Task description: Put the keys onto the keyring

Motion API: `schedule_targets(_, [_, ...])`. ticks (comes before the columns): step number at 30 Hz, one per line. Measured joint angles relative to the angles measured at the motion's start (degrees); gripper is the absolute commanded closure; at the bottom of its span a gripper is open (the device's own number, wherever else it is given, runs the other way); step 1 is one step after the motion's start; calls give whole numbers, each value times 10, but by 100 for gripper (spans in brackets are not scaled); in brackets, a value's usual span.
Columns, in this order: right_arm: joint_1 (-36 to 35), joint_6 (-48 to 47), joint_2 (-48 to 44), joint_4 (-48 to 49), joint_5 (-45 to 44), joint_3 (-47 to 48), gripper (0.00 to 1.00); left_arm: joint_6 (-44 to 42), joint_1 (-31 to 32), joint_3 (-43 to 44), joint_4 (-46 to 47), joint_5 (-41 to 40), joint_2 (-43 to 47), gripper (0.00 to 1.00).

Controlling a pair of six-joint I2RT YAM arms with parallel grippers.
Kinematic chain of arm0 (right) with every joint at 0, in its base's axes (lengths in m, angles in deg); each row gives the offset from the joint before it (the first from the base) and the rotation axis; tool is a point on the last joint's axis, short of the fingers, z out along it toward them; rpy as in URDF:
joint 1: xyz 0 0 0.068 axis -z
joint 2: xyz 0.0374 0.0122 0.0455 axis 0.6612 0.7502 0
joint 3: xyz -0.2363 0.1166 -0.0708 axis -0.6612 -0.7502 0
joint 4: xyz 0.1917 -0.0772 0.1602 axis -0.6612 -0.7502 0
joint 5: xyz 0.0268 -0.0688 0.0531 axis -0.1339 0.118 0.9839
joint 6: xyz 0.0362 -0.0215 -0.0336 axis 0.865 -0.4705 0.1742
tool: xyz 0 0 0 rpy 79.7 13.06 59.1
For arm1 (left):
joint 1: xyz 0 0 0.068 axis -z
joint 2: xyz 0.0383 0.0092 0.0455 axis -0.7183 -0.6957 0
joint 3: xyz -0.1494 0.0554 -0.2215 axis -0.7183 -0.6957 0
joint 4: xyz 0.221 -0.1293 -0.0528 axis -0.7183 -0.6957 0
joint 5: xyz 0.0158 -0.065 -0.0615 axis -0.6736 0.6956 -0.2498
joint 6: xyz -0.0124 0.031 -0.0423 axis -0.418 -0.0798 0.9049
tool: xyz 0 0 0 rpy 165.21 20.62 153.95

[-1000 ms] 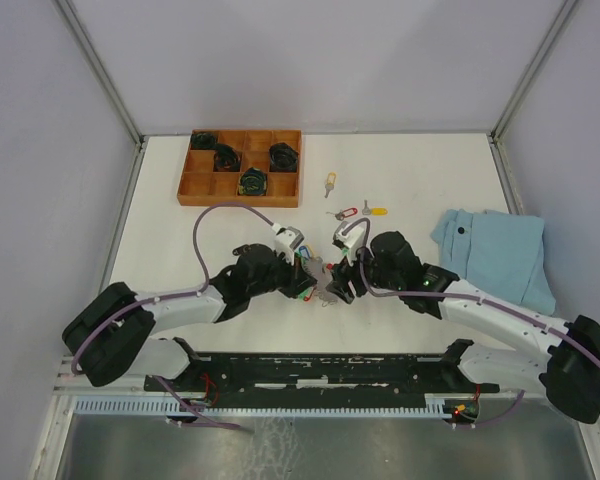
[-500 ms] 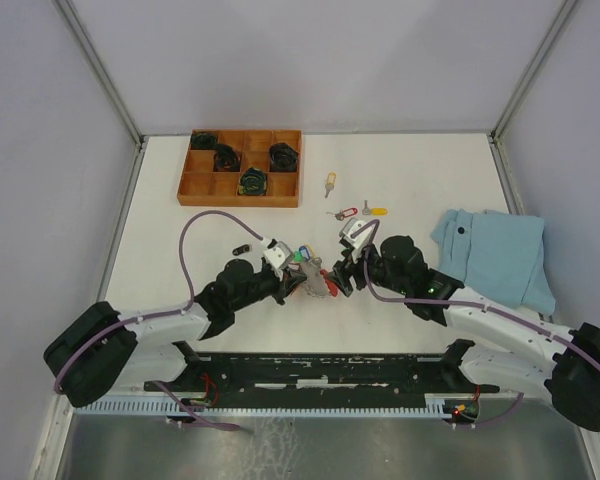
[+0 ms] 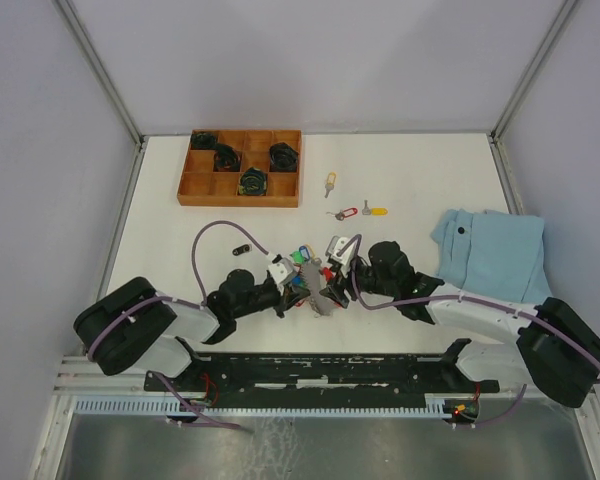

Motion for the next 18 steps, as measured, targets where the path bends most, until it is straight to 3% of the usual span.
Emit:
schedule_targets(11, [21, -66, 91, 22, 116, -5, 45, 0, -3, -10, 69, 30, -29, 97])
schedule_targets(14, [28, -80, 115, 43, 146, -5, 54, 0, -7, -12, 70, 41, -28, 97])
schedule_targets(18, [34, -100, 135, 46, 175, 2, 57, -1, -10, -12, 63, 51, -24, 97])
